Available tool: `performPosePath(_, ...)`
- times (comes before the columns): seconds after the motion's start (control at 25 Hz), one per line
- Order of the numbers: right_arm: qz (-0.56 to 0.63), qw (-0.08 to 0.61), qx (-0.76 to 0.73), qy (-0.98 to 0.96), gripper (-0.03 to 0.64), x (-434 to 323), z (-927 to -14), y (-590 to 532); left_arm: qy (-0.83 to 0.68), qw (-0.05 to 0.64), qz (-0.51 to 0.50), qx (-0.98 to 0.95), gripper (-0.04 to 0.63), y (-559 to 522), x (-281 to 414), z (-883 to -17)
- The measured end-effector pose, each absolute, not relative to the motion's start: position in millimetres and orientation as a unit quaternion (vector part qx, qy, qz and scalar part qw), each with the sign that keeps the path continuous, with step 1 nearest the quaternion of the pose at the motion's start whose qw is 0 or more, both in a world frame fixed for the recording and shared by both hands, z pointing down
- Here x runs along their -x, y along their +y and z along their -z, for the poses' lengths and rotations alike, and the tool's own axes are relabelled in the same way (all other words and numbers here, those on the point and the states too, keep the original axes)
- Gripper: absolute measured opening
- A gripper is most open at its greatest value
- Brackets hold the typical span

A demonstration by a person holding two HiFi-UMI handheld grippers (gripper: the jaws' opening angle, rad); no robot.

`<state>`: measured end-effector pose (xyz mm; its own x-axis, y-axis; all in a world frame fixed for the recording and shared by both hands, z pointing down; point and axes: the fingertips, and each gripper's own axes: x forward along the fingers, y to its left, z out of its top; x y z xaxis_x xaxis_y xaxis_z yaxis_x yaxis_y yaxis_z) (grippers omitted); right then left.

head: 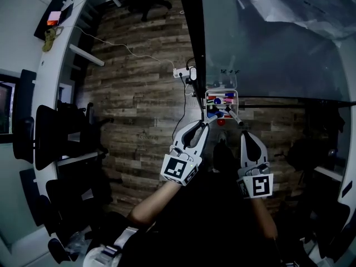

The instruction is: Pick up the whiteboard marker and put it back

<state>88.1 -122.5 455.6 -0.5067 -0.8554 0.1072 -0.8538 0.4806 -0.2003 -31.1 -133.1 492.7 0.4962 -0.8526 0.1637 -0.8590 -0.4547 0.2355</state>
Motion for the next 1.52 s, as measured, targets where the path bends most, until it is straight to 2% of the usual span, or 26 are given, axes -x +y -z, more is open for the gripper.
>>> performPosePath(0.48,0.124,-0.019,0.489,0.863,0.014,-94.0,-469.6,-127.1,-0.511,0.164,-0.025,-0.844,0.073,-139.7,33.7,-514.2)
performPosePath(1.52,0.114,-0.018,0.482,0.868,0.014,-95.0,-480.1,-132.3,-0.518,0.173,-0.028,-0.837,0.074,-146.6,39.1,-527.0)
